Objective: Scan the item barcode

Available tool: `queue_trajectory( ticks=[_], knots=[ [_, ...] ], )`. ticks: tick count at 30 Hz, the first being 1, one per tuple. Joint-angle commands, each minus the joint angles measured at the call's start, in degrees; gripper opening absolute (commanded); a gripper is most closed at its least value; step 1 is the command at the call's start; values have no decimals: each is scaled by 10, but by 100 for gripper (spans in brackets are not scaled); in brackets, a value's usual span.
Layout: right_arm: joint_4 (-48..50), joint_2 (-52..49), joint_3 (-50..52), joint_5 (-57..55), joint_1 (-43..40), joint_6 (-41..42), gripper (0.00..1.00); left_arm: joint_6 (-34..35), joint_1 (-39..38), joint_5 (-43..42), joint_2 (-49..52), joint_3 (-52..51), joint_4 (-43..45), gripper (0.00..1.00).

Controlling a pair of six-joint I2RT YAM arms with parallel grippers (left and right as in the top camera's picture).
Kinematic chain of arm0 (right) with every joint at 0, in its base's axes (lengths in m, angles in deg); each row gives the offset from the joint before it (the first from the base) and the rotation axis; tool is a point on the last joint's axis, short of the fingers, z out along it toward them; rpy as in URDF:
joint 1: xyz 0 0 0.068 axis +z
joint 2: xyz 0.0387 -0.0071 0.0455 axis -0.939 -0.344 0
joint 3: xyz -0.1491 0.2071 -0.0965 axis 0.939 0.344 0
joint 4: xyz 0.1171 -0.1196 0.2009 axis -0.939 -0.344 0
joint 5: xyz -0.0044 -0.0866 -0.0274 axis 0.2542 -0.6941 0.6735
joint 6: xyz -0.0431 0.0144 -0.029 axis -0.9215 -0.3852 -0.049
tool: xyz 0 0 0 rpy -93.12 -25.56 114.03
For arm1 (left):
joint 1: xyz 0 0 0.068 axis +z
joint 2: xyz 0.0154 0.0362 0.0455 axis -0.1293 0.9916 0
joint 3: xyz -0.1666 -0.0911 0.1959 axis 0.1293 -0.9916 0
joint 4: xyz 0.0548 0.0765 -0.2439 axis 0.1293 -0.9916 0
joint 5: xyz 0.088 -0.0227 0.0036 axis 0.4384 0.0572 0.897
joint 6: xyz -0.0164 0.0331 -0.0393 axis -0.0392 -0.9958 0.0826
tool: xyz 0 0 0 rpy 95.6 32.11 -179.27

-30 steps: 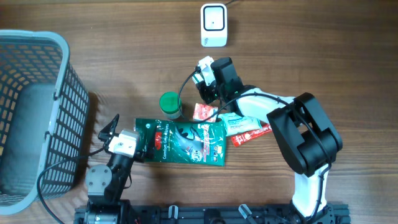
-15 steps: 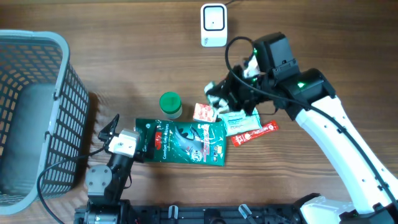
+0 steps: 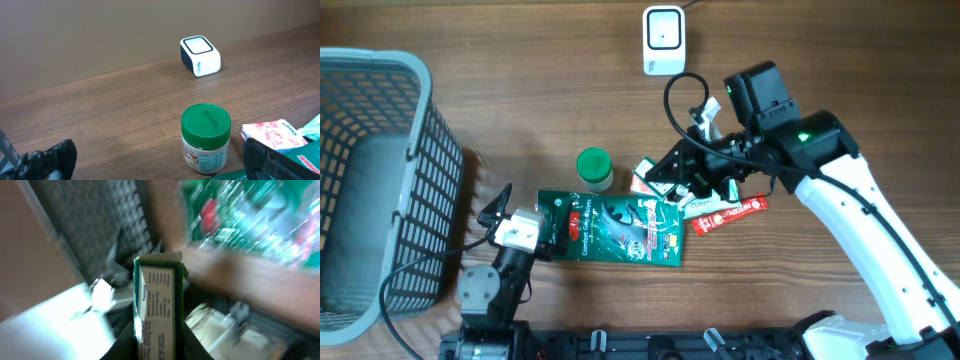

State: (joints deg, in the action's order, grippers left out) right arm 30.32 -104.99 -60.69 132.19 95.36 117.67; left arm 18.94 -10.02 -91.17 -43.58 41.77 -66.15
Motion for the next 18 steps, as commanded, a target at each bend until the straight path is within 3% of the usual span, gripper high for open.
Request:
queue_trajectory(
  ticks=[1,3,5,12,18],
  knots=[
    [10,-7,0,-362,2,-47,4,3,-3,-9,-2,-1,-3,100],
    [57,-25,0,-470,2,-69,5,3,-3,-9,-2,-1,-3,100],
    [173,-61,0,-477,2,-138,4,3,-3,-9,-2,-1,-3,100],
    [526,-265,-17,-483,-3,-248,4,3,-3,-9,-2,-1,-3,100],
    [533,-413,-193,-557,-4,-288,4,3,-3,-9,-2,-1,-3,100]
  ],
)
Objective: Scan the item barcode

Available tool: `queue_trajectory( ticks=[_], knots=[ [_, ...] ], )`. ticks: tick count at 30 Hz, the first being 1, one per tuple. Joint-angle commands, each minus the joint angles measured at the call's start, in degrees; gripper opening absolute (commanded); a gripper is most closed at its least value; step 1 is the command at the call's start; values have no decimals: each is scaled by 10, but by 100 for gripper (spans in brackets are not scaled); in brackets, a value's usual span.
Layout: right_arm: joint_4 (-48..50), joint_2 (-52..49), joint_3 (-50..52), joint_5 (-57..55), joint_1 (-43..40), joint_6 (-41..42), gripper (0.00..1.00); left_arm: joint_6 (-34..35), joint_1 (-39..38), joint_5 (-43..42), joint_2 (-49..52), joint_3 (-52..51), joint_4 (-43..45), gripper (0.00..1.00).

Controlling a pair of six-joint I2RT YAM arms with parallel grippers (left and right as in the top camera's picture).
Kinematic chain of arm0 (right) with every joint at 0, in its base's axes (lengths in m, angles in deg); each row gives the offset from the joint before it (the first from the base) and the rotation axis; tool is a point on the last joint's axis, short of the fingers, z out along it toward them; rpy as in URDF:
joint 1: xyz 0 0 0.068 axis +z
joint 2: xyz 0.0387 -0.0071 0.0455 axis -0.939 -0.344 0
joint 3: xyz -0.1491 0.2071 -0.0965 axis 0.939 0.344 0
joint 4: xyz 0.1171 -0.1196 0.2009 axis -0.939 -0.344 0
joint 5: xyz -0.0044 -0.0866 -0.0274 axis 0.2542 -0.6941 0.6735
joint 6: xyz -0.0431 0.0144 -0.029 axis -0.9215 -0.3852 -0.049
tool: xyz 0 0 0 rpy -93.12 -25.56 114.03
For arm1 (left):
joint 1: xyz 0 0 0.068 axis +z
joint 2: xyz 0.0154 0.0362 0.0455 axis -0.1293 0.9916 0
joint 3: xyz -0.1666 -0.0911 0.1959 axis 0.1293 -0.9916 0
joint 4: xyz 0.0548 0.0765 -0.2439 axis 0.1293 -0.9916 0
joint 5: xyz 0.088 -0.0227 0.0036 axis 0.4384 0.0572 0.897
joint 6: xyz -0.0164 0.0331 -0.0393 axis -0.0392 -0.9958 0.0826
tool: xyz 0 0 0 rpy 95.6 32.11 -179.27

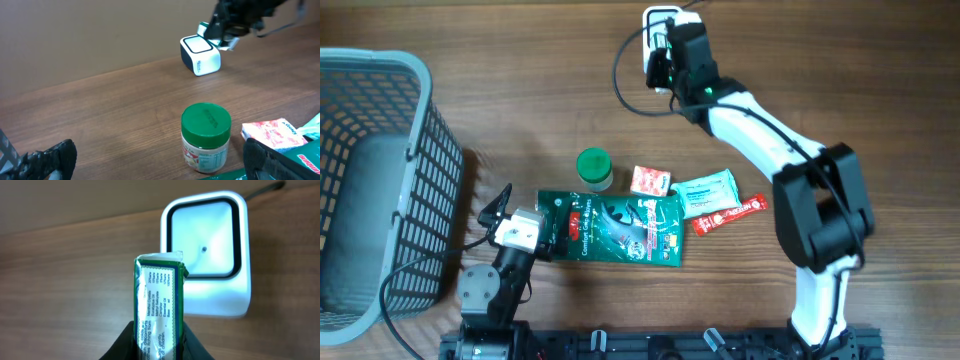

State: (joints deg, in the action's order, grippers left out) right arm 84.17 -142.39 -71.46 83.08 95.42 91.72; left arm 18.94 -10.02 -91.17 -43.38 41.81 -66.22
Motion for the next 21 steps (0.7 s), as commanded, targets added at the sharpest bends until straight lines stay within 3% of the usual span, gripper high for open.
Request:
queue_trajectory(
  ticks=[1,12,15,20,21],
  knots=[
    [-8,-53,-111,-89,-6,-37,5,3,-3,-9,-4,-1,-3,100],
    [-16,-68,-134,-36,-34,-11,4,3,-3,-9,-4,-1,-3,100],
    [-93,-50,-148,-40,-45,-10,4,3,-3,-9,-4,-1,-3,100],
    [-306,-7,-147,-330,-155,-10,5,3,-3,-9,-4,-1,-3,100],
    [-327,-7,-143,-344,-180,-6,4,3,-3,-9,-4,-1,-3,100]
  ],
)
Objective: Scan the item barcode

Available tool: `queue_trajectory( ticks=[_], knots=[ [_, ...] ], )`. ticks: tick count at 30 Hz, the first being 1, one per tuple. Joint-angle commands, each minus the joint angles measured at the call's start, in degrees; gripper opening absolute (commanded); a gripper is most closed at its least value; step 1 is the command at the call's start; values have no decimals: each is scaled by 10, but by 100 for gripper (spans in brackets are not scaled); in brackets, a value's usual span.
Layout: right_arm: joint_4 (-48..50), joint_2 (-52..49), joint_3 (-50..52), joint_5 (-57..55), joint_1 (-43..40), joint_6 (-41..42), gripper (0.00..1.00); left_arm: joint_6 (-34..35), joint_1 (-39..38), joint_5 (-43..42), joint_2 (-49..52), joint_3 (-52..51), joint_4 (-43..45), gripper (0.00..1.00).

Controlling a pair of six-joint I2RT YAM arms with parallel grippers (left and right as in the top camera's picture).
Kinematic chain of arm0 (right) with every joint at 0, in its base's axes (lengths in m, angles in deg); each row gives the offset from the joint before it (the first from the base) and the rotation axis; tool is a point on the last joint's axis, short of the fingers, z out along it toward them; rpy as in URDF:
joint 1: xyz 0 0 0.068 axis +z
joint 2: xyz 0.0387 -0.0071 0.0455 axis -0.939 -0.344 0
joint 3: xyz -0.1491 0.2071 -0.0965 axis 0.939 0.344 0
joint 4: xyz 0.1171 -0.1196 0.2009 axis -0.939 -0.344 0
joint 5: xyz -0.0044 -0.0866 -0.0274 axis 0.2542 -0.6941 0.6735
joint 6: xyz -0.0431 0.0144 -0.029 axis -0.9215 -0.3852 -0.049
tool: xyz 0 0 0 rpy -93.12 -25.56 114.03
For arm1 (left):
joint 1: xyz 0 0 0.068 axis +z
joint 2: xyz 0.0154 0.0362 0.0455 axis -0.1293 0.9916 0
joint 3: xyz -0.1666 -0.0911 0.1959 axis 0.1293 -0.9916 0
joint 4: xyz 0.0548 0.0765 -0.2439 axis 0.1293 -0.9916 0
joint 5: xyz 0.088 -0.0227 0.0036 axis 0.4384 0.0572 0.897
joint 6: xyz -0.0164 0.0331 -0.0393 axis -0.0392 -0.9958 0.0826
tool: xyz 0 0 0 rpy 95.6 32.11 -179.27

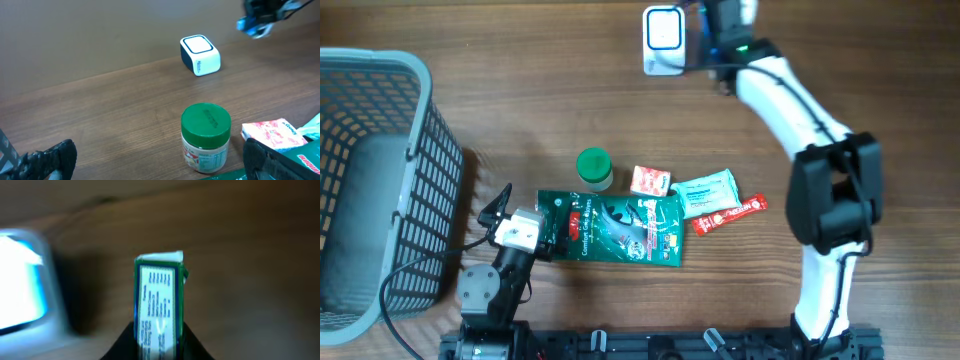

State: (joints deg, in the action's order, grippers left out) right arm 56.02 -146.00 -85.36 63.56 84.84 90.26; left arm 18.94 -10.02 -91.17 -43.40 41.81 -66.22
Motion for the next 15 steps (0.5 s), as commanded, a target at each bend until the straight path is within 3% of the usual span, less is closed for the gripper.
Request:
queue_trajectory(
  ticks=[1,6,11,12,13,15],
  knots=[
    [-73,29,4,-153,-116,26,4,3,-3,-9,-4,-1,-3,100],
    [-133,19,25,-78,-325,62,6,3,-3,-9,-4,-1,-3,100],
    [-122,-6,63,-2,-477,62,28,3,-3,-9,-4,-1,-3,100],
    [-125,-1,58,37,-509,33,77,3,-3,-9,-4,-1,-3,100],
    [-130,6,48,72,-522,-1,100,3,-3,-9,-4,-1,-3,100],
    [-154,30,18,154,-531,3,100,3,-3,-9,-4,-1,-3,100]
  ],
)
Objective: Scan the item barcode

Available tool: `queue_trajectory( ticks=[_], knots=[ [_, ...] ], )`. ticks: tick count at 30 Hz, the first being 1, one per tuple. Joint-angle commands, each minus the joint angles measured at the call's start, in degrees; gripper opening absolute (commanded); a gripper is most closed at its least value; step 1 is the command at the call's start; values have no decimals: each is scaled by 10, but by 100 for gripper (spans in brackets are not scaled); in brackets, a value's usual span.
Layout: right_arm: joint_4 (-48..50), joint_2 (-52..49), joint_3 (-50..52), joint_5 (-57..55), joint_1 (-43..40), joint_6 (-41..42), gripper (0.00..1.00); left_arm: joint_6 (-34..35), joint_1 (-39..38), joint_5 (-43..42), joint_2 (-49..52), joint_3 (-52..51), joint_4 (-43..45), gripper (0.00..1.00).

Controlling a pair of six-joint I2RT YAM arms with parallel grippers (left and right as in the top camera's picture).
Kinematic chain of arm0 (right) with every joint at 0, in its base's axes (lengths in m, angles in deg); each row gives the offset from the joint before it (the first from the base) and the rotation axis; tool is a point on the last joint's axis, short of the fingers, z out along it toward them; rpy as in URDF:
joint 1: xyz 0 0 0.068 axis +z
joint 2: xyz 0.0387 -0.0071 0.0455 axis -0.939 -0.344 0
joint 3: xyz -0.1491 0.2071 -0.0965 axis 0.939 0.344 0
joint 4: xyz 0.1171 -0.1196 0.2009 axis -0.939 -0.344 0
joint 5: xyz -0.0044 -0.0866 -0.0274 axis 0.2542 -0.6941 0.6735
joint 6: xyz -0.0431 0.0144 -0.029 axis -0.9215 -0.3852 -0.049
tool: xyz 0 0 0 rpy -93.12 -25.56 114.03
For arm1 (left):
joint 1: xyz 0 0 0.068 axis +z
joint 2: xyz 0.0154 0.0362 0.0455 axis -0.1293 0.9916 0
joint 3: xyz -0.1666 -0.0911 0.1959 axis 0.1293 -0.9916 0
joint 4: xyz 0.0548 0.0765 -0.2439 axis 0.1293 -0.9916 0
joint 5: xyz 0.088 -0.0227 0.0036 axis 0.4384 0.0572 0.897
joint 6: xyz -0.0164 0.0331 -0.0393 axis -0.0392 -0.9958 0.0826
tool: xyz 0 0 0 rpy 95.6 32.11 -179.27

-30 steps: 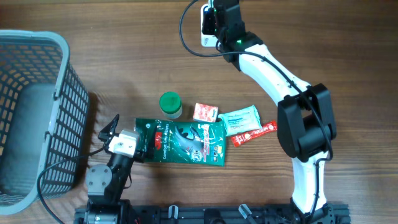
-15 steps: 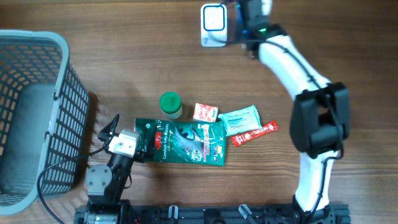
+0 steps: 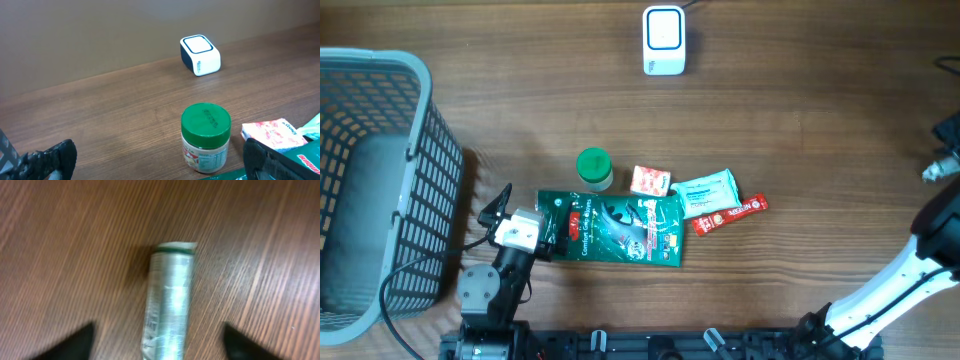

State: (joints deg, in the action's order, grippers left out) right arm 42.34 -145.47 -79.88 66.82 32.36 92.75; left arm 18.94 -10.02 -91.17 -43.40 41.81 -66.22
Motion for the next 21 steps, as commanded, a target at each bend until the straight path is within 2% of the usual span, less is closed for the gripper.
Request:
queue_trajectory(
  ticks=[1,4,5,6,8,10,11,15,18,20,21],
  knots=[
    [-28,44,-49,177,-6,-10,100,3,-3,-9,-4,-1,-3,100],
    [-94,127,-63,353,14,43,100,3,-3,-9,-4,-1,-3,100],
    [-144,158,-63,408,31,66,100,3,-3,-9,-4,-1,-3,100],
    [-202,182,-63,457,56,70,100,3,-3,-9,-4,-1,-3,100],
    [-276,207,-60,496,119,26,100,3,-3,-9,-4,-1,-3,100],
    [-331,208,-57,473,200,-26,100,3,-3,-9,-4,-1,-3,100],
    [-350,208,-45,449,235,-26,100,3,-3,-9,-4,-1,-3,100],
    [-402,209,12,369,361,13,99,3,-3,-9,-4,-1,-3,100],
    [-411,221,37,369,417,23,100,3,-3,-9,-4,-1,-3,100],
    [-429,287,70,349,455,42,100,3,-3,-9,-4,-1,-3,100],
    [-417,360,113,294,477,92,100,3,-3,-9,-4,-1,-3,100]
  ],
)
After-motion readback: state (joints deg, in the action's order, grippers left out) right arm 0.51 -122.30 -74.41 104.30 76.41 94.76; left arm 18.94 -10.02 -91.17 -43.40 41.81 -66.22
